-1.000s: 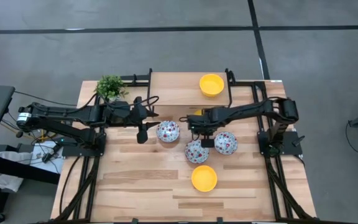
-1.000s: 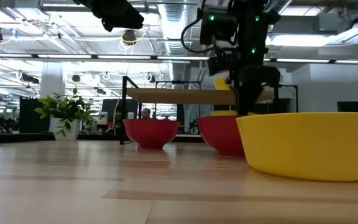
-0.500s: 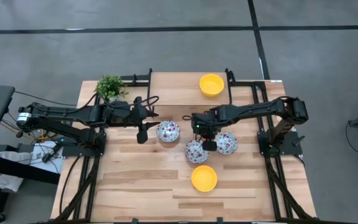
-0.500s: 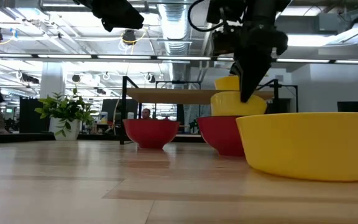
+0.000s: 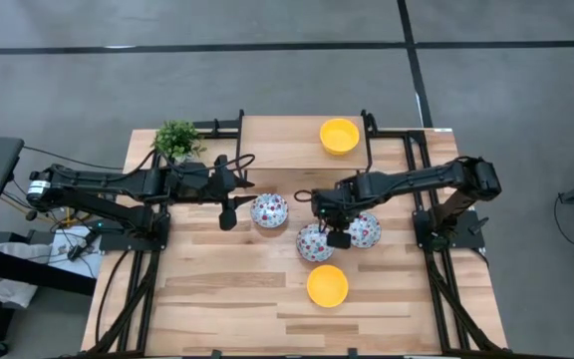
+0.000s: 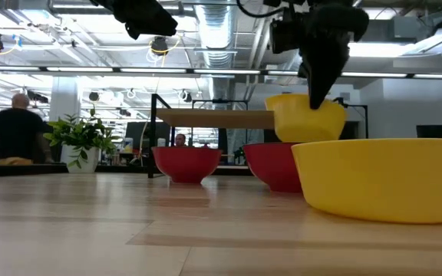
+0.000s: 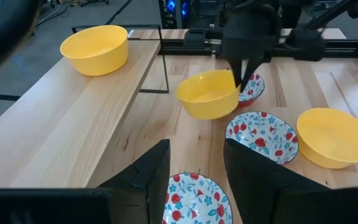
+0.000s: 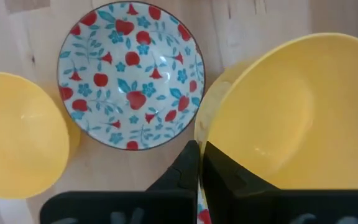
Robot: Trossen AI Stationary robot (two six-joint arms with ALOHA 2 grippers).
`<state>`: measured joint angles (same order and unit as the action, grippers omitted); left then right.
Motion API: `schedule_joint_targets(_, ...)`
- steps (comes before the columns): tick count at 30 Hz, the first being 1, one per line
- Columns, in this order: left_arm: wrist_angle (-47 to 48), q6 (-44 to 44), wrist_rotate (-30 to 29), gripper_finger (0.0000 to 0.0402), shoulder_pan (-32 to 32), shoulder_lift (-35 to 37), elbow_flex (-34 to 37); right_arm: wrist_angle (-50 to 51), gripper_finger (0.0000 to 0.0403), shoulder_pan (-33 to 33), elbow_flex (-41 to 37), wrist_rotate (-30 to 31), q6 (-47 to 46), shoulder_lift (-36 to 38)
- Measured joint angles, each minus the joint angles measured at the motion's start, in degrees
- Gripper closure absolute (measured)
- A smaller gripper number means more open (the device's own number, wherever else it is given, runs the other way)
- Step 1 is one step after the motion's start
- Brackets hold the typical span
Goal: Pick & Place Mini bowls
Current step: Stack the top yellow bowl on top of the yellow bowl on the shelf
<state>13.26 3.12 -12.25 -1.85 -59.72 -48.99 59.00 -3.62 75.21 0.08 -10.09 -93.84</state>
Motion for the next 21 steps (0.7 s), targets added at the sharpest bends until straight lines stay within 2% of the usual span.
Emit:
schedule_joint_targets(11, 0.0, -0.6, 0.0, 0.0252, 0.0, 0.0, 0.0, 4.6, 0.0403, -2.8, 5.9, 0.3, -2.4, 0.0)
schedule_joint_targets(21, -0.5, -1.6, -0.2, 0.0252, 0.0, 0.0, 0.0, 17.7, 0.0403, -3.1, 15.9, 4.3, -3.4, 0.0)
